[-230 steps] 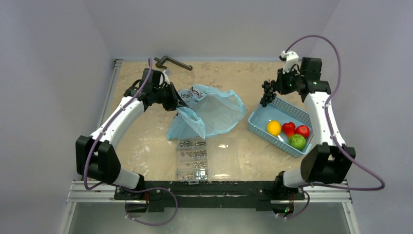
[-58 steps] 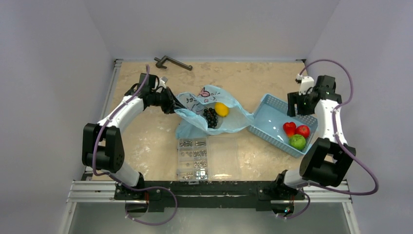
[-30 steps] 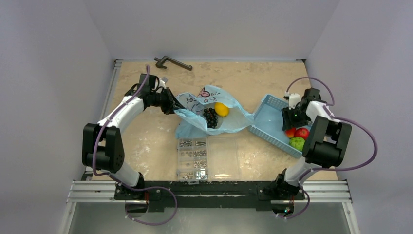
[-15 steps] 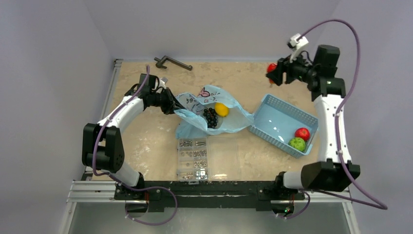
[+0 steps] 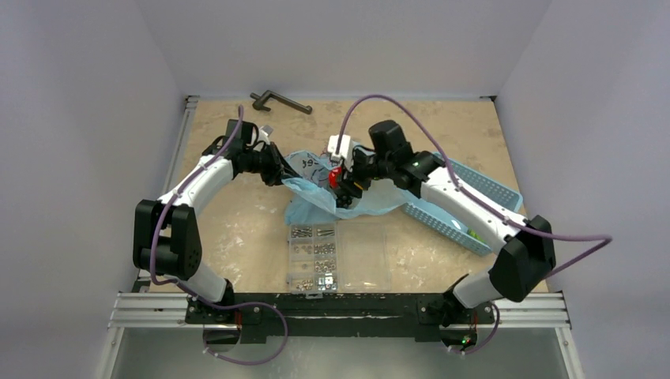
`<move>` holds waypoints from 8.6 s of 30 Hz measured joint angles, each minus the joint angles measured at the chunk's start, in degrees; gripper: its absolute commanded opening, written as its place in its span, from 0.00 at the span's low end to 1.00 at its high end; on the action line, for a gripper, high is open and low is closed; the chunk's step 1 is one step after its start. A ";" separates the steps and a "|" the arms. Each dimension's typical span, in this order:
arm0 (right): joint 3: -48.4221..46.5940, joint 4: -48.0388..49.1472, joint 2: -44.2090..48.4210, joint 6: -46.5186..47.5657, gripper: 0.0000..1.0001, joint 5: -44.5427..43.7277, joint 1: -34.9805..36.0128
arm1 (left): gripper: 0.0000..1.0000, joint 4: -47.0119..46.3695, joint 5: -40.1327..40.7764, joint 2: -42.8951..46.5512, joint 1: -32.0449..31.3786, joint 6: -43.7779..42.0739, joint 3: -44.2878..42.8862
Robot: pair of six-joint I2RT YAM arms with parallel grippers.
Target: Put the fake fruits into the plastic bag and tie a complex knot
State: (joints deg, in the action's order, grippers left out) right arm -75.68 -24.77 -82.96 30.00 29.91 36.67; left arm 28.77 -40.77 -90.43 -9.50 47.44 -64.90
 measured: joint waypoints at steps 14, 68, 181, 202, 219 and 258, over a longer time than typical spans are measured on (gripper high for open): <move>8.87 5.40 -3.23 11.28 0.89 -13.03 4.11 | 0.00 0.74 -0.74 0.00 0.00 -1.66 -1.36; 8.66 17.46 12.90 -39.69 0.00 17.53 -17.86 | 1.00 24.50 0.11 -8.63 4.70 -51.95 -39.45; -4.50 14.84 11.65 -17.27 0.00 12.02 -8.63 | 1.00 -13.73 -19.89 2.99 -18.88 -60.48 -28.92; -12.07 3.15 12.59 -20.33 0.92 14.82 -19.17 | 0.00 -30.71 -21.09 0.33 -17.18 -43.56 -21.44; 4.26 20.98 4.96 -20.44 0.37 16.24 -14.36 | 0.33 -30.08 -22.82 -1.29 -16.39 -40.81 -24.46; 11.65 46.53 3.61 -33.42 0.99 2.29 -7.89 | 0.00 -13.49 7.32 -3.08 -15.28 -38.34 -36.00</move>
State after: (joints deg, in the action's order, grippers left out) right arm -64.03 21.76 -79.35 -3.42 32.21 28.77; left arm 15.29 -33.45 -93.51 -24.77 9.10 -100.90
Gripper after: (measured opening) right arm 0.987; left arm 0.020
